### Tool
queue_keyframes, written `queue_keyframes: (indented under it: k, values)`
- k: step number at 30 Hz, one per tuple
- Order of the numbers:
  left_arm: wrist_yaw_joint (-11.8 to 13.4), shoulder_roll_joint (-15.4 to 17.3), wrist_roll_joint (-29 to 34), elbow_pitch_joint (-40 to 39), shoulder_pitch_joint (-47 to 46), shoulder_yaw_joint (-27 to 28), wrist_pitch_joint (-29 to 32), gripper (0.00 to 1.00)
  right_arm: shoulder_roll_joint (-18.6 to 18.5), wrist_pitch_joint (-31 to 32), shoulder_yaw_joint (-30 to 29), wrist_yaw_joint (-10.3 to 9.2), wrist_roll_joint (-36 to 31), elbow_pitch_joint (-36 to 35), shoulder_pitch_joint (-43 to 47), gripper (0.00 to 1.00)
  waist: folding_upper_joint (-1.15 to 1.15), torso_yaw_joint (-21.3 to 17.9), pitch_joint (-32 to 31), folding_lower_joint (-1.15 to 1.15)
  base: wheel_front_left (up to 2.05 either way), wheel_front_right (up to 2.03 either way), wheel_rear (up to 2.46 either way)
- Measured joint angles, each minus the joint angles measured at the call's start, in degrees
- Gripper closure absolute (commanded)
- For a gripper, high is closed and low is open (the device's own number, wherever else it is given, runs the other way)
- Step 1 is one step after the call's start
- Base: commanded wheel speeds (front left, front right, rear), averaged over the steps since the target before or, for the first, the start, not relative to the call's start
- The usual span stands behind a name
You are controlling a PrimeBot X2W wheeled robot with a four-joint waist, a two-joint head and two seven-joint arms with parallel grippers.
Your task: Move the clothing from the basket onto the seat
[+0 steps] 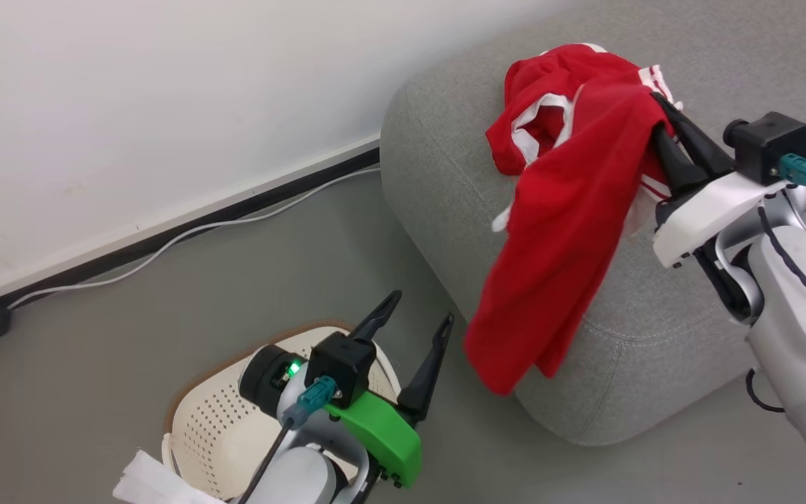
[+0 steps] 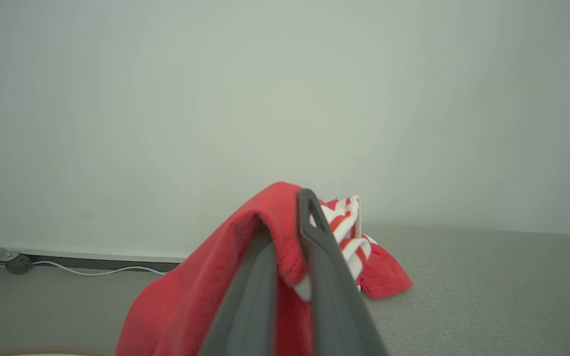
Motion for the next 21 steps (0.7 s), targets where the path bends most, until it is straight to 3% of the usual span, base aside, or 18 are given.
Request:
queue_keyframes:
  k: [10, 21]
  values:
    - [-0.1, 0.0, 0.2, -0.5, 0.0, -0.4, 1.0, 0.00, -2.7, 2.8, -2.2, 0.09, 1.3, -2.4, -1.7, 1.00, 0.00, 2.1, 2.7, 0.00, 0.00, 0.00, 0.00]
    - [0.0, 0.2, 0.7, -2.2, -1.4, 0.0, 1.6, 0.00, -7.8, 8.9, -7.6, 0.23, 2.3, -4.5, -18.7, 1.00, 0.00, 6.7, 7.0, 0.00, 0.00, 0.00, 0.00]
